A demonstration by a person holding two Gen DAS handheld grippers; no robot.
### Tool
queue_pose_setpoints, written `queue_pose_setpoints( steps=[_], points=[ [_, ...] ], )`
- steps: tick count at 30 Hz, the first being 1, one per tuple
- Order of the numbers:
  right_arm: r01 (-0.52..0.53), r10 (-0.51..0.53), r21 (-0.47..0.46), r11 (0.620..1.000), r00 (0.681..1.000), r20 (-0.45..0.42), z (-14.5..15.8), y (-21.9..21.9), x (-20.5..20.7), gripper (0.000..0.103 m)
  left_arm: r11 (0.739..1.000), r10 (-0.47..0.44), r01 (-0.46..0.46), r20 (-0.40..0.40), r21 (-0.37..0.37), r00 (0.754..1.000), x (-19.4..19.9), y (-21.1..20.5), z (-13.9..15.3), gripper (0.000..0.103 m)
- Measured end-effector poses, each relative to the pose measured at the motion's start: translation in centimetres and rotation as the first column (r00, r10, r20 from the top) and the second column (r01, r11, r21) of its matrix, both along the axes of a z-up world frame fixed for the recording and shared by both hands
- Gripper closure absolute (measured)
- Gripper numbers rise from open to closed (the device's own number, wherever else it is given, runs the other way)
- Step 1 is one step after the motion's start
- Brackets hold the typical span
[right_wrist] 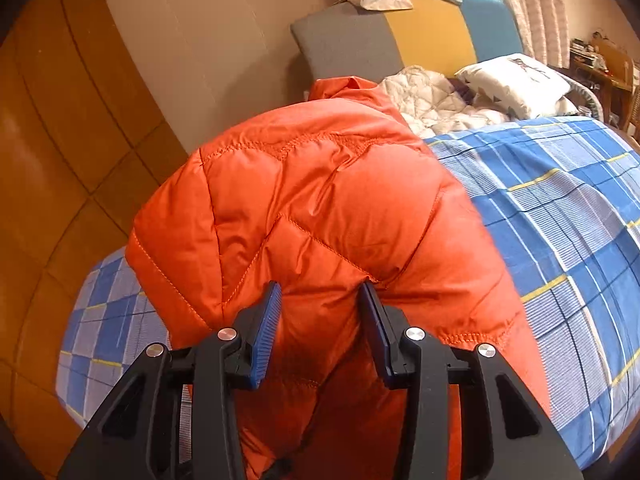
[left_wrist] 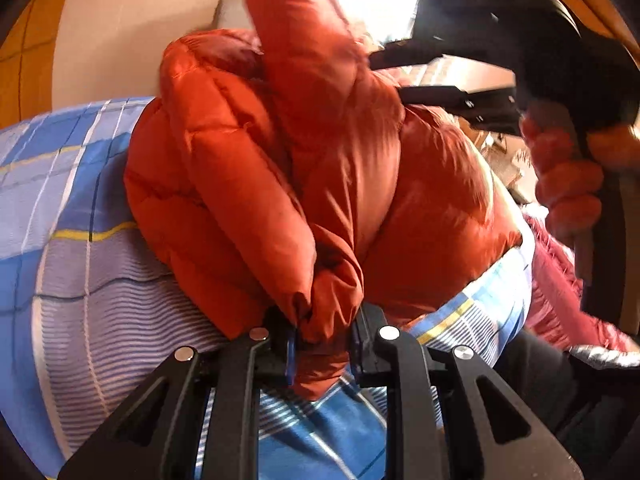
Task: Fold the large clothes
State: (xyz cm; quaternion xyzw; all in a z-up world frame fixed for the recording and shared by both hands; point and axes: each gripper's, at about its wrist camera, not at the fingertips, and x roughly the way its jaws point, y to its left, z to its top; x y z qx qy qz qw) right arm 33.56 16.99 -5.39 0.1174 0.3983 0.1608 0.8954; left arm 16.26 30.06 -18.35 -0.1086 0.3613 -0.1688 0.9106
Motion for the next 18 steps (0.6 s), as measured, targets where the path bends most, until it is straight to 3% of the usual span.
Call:
queue_pose_setpoints(
  steps=[9, 18],
  points=[
    [-0.056, 0.056, -0.002, 0.998, 0.998, -0.036, -0.5, 0.6, 1.2, 0.061, 0.995, -0.044, 0.043, 0.012, 0.086, 0.999, -0.3, -0.5, 0.1, 0.085],
    [-0.189, 0.178, -0.133, 0.973, 0.98, -0.089, -3.1, 4.8, 1.5, 0.061, 0.993, -0.044, 0.044, 0.005, 0.114, 0.999, -0.9, -0.5, -0.6, 0.085]
  ],
)
